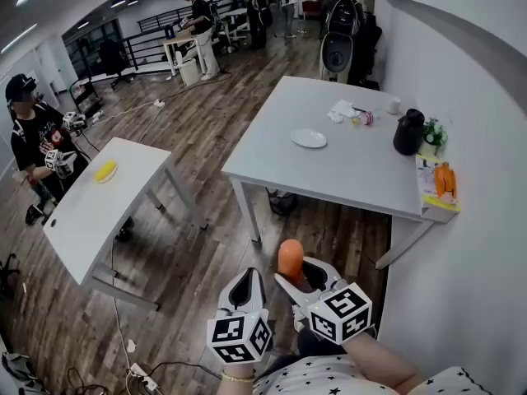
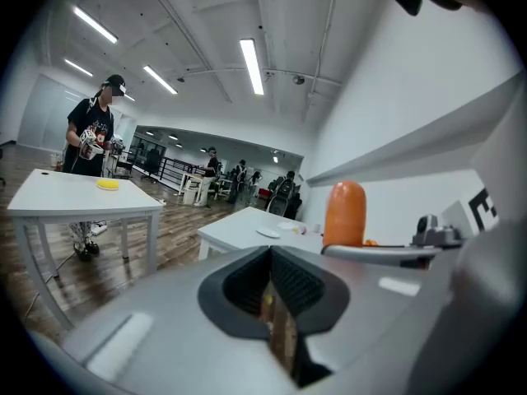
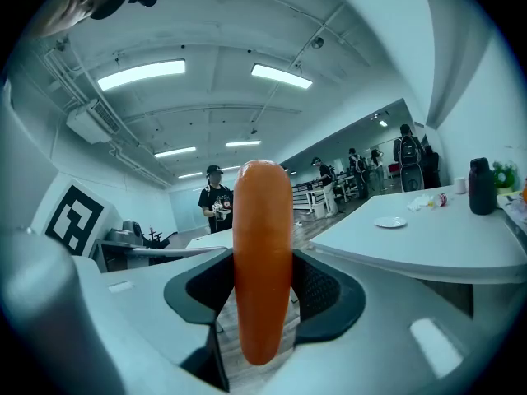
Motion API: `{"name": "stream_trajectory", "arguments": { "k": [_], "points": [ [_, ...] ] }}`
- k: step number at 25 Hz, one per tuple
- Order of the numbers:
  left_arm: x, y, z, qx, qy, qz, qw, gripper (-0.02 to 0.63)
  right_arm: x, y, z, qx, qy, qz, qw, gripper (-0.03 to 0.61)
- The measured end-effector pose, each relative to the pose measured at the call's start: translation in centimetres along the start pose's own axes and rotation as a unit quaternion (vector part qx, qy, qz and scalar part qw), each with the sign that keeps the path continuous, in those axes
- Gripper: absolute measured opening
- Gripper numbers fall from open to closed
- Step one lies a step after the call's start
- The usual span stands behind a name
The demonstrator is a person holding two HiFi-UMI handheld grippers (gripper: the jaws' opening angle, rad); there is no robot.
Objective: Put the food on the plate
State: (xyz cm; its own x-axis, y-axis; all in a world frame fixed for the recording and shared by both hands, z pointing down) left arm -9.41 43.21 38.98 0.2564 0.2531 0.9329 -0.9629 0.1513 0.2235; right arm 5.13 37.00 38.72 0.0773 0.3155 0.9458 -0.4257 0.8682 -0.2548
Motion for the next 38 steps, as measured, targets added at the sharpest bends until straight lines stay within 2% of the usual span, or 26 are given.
{"name": "stream_trajectory", "arguments": {
  "k": [6, 12, 17, 30, 38],
  "points": [
    [-2.7, -0.6, 8.5, 0.005, -0.006, 0.023, 0.9997, 0.008, -3.0, -7.7, 4.5, 0.006, -0.005, 0.0, 1.0, 0.215],
    [-6.6, -1.5, 17.7, 0.011, -0.019, 0.025, 0.9994, 0.008, -7.0, -16.0, 8.3, 0.016, -0.009, -0.006, 1.0, 0.215],
    [-8.0, -2.5, 25.0, 0.018, -0.024, 0.032, 0.9991, 0.008, -8.5, -22.3, 10.9, 0.021, -0.007, -0.01, 1.0, 0.213],
    [-9.8, -4.2, 37.6, 0.046, 0.003, 0.031, 0.9985, 0.008, -11.1, -33.1, 15.0, 0.061, 0.009, 0.0, 0.998, 0.213],
    [-11.1, -4.0, 46.6, 0.069, 0.009, 0.035, 0.997, 0.008, -12.2, -41.1, 18.4, 0.095, 0.039, 0.003, 0.995, 0.213]
  ]
}}
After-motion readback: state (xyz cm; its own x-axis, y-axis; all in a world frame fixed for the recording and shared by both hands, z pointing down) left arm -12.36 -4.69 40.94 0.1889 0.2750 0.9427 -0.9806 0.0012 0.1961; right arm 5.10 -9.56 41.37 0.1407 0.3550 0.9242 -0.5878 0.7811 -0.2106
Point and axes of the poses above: the fingertips, and each gripper's own axes: z forward along the fingers, y to its left, x out of its underside, the point moved 9 cm from there along -z, backward along the fingers, and after that the axes turned 7 degrees about -x, right-handed, at the moved point
